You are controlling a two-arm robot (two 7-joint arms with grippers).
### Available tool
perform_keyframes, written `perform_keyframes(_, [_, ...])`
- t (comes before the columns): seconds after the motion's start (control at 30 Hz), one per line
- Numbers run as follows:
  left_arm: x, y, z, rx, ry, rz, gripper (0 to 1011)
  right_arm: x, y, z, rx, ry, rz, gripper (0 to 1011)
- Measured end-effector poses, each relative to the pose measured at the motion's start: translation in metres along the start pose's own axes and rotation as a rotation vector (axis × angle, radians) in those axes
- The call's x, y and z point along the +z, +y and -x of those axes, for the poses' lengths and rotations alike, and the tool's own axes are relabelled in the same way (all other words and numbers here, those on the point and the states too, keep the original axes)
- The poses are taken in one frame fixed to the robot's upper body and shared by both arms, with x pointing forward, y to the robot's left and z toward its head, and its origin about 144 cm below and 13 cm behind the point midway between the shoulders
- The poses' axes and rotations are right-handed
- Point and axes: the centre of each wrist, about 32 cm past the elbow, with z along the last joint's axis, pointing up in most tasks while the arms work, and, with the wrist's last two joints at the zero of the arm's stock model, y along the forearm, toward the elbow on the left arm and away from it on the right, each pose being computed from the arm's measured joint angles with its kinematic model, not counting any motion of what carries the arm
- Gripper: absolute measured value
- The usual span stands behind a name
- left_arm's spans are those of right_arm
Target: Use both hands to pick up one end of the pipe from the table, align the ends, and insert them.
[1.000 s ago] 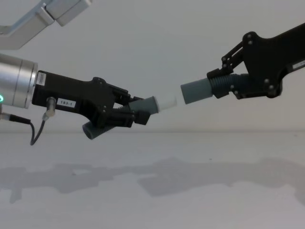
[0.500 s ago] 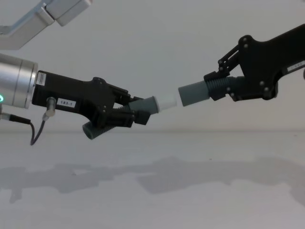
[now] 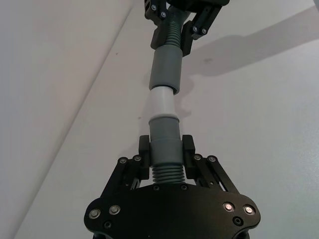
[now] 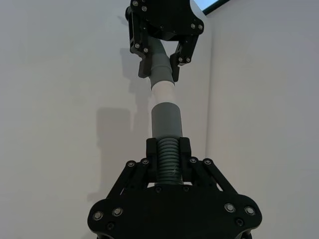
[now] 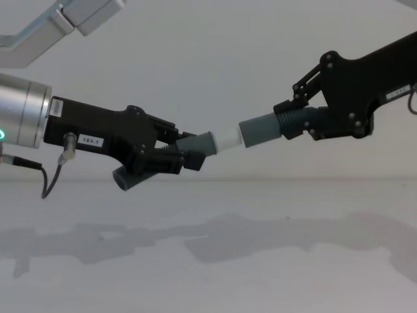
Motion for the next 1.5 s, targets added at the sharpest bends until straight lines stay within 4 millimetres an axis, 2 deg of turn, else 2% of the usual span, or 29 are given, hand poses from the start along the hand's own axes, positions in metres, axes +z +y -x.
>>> perform_keyframes(1.5, [0.000,0.000,0.000,0.000,0.000,0.000,346,-0.006,0.013,-0.008,0.022,0.007,-0.042,233])
